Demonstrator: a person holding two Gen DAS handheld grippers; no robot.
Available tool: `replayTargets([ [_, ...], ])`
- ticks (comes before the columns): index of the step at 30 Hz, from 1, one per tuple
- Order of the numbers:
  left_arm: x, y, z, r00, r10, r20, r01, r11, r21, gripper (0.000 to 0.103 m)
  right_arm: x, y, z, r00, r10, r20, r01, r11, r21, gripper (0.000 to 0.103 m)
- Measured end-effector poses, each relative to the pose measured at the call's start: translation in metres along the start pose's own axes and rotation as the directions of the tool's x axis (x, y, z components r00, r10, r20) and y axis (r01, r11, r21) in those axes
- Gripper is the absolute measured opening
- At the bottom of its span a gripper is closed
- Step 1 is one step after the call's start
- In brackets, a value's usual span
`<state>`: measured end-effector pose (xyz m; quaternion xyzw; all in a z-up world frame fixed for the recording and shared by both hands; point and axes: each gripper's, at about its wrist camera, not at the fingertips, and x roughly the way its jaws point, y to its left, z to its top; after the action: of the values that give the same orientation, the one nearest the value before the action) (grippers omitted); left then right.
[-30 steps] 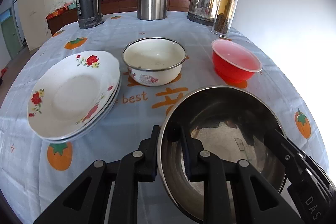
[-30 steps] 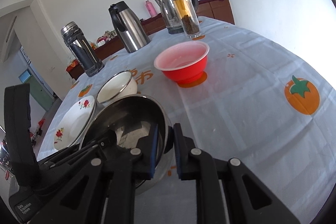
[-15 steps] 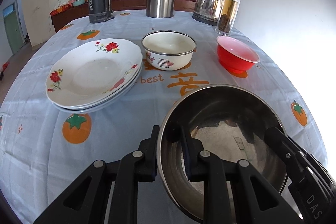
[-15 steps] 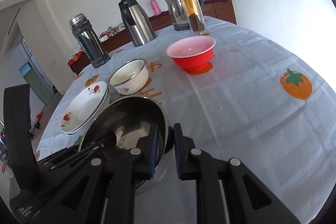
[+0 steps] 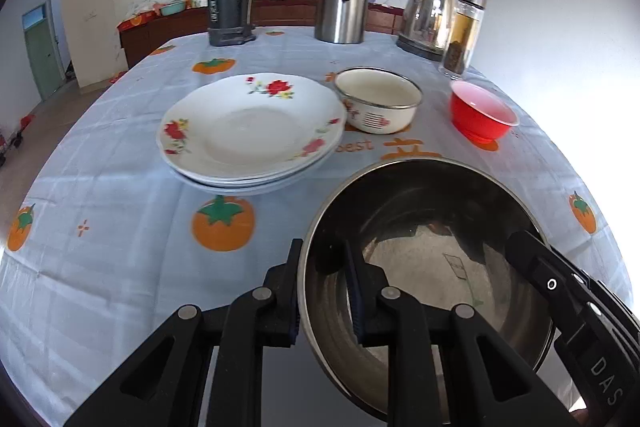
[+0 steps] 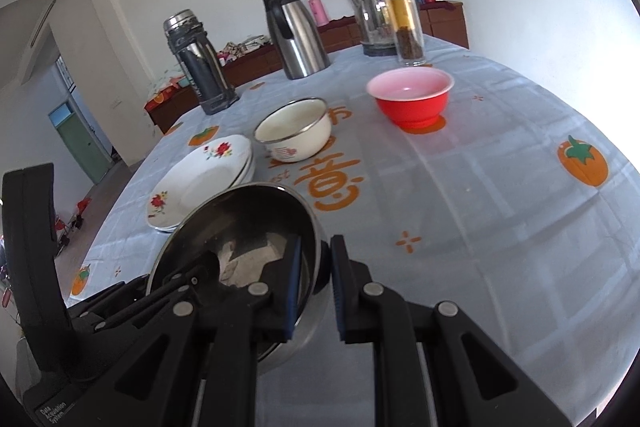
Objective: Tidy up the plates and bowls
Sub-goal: 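Lift the steel bowl with both grippers and carry it toward the plate stack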
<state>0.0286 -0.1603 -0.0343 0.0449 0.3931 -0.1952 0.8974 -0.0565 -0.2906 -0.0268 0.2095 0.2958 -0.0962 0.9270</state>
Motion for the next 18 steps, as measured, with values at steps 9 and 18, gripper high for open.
replayTargets([
  [9,-0.011,0.035,0.006,0.999,0.033,0.017,-0.032,0.998,-0.048,0.022,0.010,0.037,0.003,0.999,0.049,0.000,-0.049,0.998,-0.041,0.014],
  [18,-0.013,0.057,0.021,0.998,0.053,0.034,-0.050,0.995,-0.083,0.022,0.020,0.060,0.014,0.996,0.086,0.006,-0.086,0.995,-0.059,0.015],
])
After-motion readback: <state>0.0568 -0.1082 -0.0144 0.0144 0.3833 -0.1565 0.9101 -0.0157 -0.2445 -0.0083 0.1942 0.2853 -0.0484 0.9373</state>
